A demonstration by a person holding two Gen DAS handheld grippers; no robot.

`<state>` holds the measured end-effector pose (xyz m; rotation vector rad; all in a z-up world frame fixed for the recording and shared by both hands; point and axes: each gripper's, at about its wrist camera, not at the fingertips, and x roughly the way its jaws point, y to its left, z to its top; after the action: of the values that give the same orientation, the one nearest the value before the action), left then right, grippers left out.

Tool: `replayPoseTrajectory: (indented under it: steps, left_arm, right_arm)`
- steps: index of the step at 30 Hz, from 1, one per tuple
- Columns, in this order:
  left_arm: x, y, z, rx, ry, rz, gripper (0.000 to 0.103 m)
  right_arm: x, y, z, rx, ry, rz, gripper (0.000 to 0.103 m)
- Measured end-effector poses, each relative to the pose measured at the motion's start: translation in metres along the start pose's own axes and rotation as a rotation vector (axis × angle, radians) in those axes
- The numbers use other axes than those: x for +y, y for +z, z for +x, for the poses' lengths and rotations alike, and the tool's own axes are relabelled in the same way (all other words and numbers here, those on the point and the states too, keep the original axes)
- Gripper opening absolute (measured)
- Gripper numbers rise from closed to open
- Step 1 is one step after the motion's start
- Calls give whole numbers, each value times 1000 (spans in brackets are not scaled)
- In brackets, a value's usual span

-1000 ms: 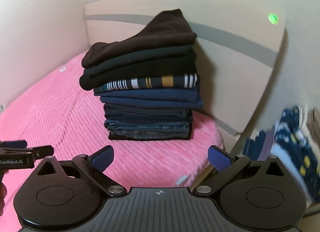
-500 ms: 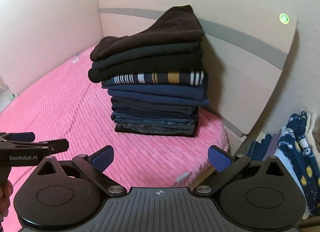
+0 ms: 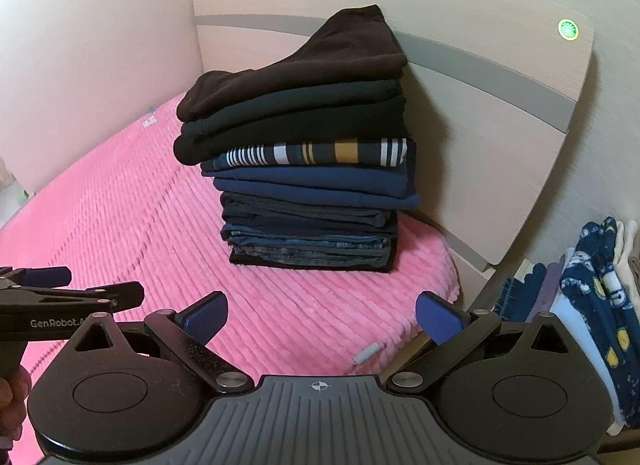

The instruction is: Fold clothes

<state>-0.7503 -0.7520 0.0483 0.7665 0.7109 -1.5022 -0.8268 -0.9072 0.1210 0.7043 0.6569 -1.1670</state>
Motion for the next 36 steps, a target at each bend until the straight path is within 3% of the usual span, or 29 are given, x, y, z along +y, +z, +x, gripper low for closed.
replayPoseTrajectory:
  steps: [36]
  left_arm:
    - [-13, 1, 11, -13, 19, -3, 102]
  right_arm:
    - [-3, 6, 7, -4, -3, -23, 102]
